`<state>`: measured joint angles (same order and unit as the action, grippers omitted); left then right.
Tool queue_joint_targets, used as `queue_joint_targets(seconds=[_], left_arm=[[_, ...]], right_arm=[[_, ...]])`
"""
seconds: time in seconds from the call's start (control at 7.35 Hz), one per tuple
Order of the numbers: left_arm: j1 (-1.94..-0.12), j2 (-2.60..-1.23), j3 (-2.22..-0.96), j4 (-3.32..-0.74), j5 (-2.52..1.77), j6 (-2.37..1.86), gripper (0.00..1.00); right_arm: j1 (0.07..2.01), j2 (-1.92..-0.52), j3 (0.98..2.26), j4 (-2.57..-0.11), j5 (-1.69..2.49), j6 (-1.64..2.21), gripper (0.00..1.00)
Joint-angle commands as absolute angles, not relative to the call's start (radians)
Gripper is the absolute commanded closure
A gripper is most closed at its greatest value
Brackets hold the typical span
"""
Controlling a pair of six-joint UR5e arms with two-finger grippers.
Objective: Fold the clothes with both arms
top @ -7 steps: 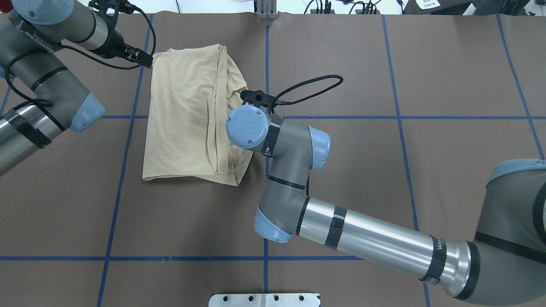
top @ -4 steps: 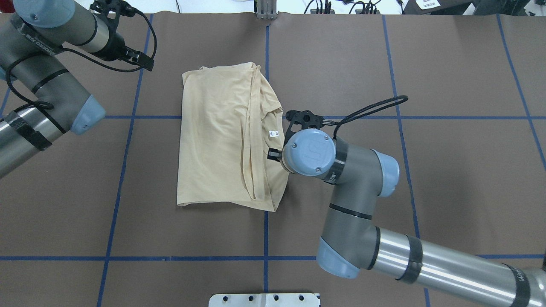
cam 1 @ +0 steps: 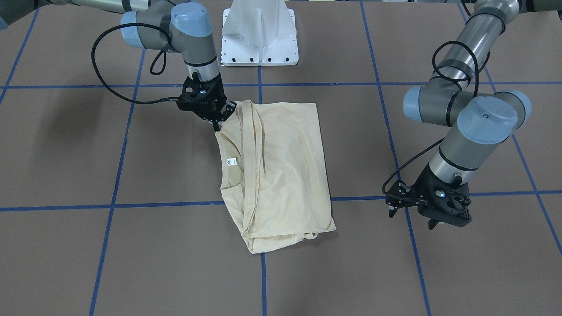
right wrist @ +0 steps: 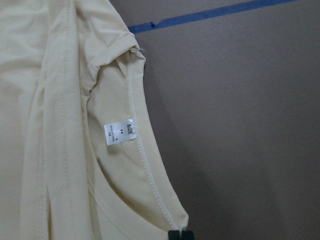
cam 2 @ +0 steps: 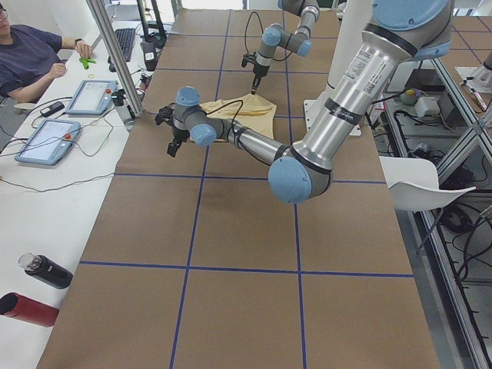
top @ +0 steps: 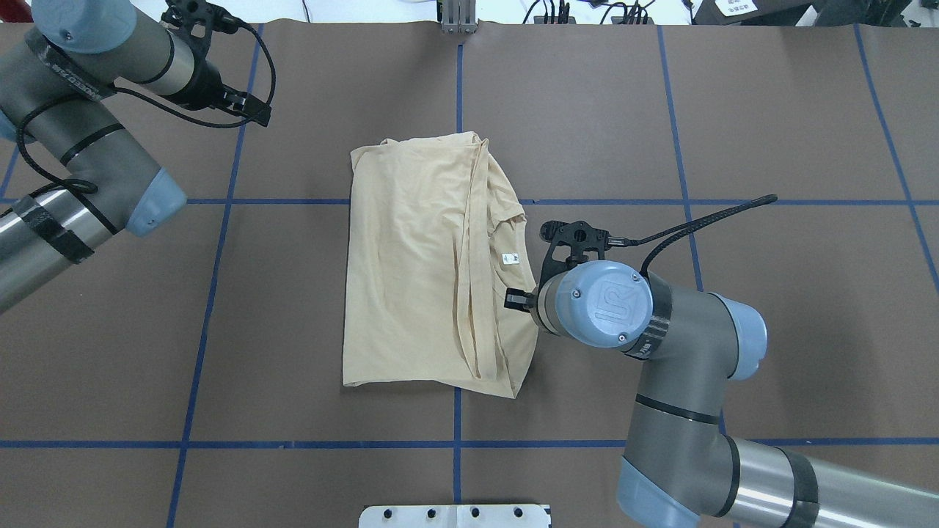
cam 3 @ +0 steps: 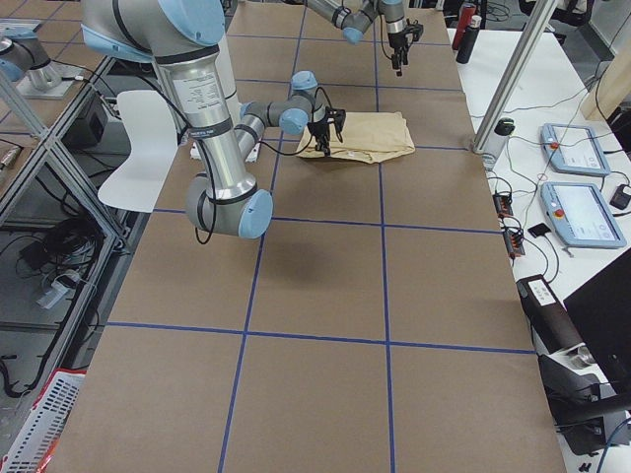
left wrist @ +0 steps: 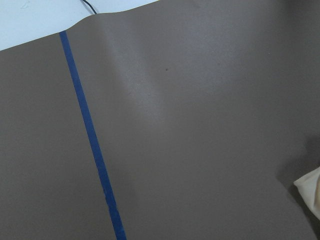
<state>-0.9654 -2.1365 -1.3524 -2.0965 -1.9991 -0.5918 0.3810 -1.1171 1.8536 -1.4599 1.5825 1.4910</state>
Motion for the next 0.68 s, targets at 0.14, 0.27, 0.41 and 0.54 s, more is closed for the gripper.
queue_joint_targets(seconds=[0.14, 0.27, 0.41, 0.54], left_arm=[[-0.965, -2.137, -1.355, -2.095, -2.000, -0.592, 0.00], [-0.965, -2.135, -1.361, -2.095, -2.000, -0.594, 0.00], [-0.965, -2.135, -1.362, -2.095, -2.000, -0.594, 0.00], [-0.965, -2.135, -1.367, -2.094, -2.000, -0.594, 0.00]], right_arm=[[0.367, -1.183, 1.901, -1.492, 1.554, 1.491, 0.01], [0.371, -1.172, 1.904, -1.515, 1.560, 1.490, 0.00], [0.370, -1.110, 1.887, -1.579, 1.554, 1.486, 0.00], [0.371, -1.007, 1.821, -1.644, 1.551, 1.474, 0.00]])
